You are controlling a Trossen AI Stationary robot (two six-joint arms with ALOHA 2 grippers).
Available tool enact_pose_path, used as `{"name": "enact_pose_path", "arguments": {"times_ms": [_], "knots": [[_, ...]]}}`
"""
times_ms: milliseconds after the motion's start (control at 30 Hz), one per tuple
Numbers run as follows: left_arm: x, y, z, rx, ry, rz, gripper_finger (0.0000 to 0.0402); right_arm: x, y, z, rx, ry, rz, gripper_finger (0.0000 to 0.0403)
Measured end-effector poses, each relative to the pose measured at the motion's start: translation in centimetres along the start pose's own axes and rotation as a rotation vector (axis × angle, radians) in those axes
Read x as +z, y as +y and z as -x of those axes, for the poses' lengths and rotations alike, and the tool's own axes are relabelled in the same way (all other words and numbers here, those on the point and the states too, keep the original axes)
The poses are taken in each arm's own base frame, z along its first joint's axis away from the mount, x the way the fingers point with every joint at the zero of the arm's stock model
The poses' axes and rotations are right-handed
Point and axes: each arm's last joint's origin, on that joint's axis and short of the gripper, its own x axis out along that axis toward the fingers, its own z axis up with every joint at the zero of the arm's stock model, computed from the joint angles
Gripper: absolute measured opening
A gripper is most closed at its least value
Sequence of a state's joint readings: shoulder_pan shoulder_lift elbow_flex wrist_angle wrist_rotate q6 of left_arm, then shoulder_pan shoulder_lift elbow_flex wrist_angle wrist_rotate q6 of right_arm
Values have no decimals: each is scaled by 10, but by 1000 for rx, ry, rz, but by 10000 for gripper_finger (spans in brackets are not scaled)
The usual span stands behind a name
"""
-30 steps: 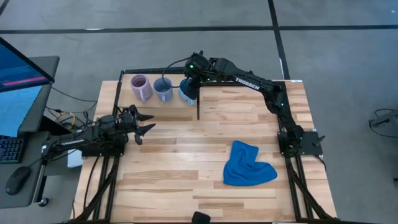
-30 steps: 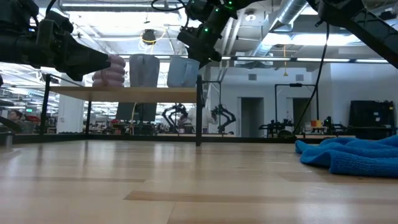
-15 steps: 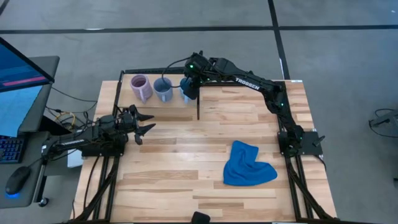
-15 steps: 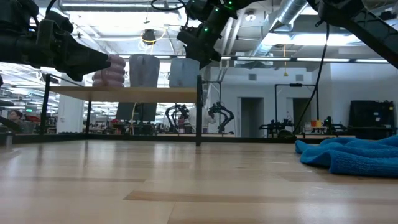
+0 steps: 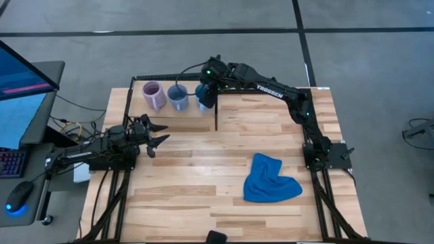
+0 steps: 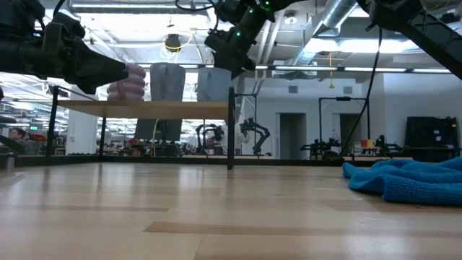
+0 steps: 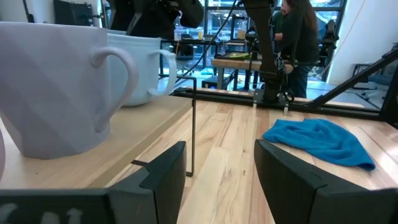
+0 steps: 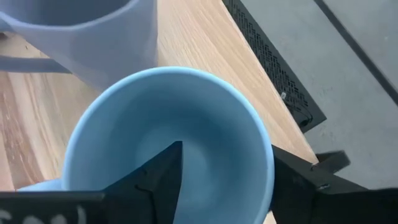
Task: Stack small to large cups/mugs on shelf
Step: Put the blue cup on the shelf
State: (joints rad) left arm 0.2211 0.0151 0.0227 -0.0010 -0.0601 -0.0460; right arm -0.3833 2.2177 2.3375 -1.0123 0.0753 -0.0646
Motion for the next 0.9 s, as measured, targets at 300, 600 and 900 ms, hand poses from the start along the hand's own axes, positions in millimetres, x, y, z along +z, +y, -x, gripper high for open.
{"name": "enact_pose_path", "arguments": {"times_ms": [300,600,900], "knots": [[0,0,0,0,0,0,180,3,5,0,6,-27,48,242],[0,0,0,0,0,0,180,6,5,1,4,-60,96,242],[0,0,0,0,0,0,180,8,6,1,74,-92,106,242]]}}
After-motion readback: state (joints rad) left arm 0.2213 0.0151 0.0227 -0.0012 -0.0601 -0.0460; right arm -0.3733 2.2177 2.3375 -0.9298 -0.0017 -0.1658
